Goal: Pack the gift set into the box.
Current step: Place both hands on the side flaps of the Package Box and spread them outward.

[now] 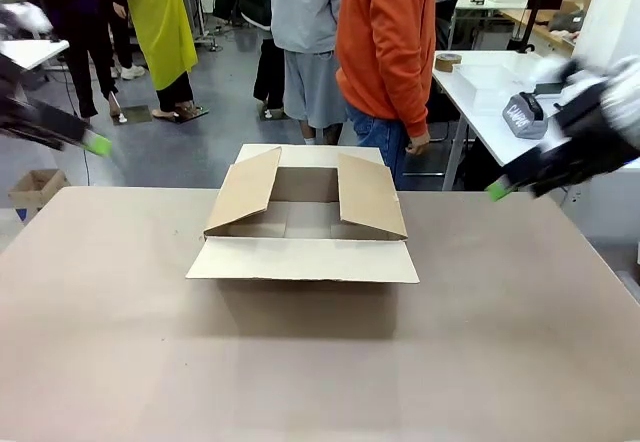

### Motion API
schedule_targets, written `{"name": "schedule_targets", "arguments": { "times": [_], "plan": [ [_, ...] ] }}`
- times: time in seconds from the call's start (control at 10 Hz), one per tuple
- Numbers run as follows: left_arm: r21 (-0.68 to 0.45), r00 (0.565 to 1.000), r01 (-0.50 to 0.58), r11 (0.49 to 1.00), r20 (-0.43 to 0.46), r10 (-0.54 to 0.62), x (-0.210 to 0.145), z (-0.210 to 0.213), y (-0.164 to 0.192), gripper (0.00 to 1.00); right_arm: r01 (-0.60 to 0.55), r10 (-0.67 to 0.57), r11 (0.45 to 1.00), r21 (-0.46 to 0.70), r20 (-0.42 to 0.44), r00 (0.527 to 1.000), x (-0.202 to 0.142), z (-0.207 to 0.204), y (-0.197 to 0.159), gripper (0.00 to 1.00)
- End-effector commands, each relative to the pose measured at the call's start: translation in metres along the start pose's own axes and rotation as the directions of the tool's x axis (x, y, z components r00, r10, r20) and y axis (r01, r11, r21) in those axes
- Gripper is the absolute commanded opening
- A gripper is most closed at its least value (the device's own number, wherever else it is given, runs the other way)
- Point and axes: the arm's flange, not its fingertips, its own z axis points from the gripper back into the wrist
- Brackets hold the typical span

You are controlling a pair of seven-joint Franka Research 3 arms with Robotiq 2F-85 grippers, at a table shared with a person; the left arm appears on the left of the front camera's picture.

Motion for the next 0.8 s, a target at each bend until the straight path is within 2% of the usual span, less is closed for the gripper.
{"name": "schedule_targets", "arguments": {
  "times": [0.0,0.1,0.2,0.3,0.4,0.5,0.6,0.7],
  "plan": [
    [-0.150,0.956,-0.246,0.958,0.124,0.265,-0.163,0.037,0.024,1.00,0.367,-0.406,0.907,0.205,0.199,0.892,-0.046,0.078,-0.072,1.00],
    [-0.234,0.894,-0.342,0.910,0.218,0.392,-0.210,0.046,0.037,1.00,0.464,-0.566,0.809,0.361,0.267,0.780,-0.076,0.109,-0.108,1.00],
    [-0.297,0.801,-0.433,0.851,0.307,0.515,-0.254,0.052,0.050,1.00,0.517,-0.696,0.692,0.503,0.277,0.663,-0.107,0.123,-0.138,1.00],
    [-0.363,0.709,-0.487,0.794,0.367,0.603,-0.289,0.042,0.054,1.00,0.530,-0.768,0.607,0.593,0.264,0.583,-0.130,0.127,-0.165,1.00],
    [-0.418,0.632,-0.538,0.732,0.375,0.679,-0.304,0.025,0.052,1.00,0.544,-0.835,0.518,0.660,0.252,0.489,-0.149,0.125,-0.188,1.00],
    [-0.419,0.607,-0.593,0.688,0.329,0.723,-0.302,0.008,0.045,1.00,0.551,-0.863,0.478,0.683,0.248,0.440,-0.160,0.118,-0.200,1.00],
    [-0.342,0.639,-0.627,0.700,0.288,0.713,-0.309,-0.005,0.048,1.00,0.547,-0.675,0.714,0.438,0.221,0.704,-0.142,0.158,-0.183,1.00],
    [-0.407,0.622,-0.578,0.707,0.342,0.705,-0.150,0.168,0.165,1.00,0.547,-0.675,0.714,0.438,0.221,0.704,-0.142,0.158,-0.183,1.00]
  ]
}}
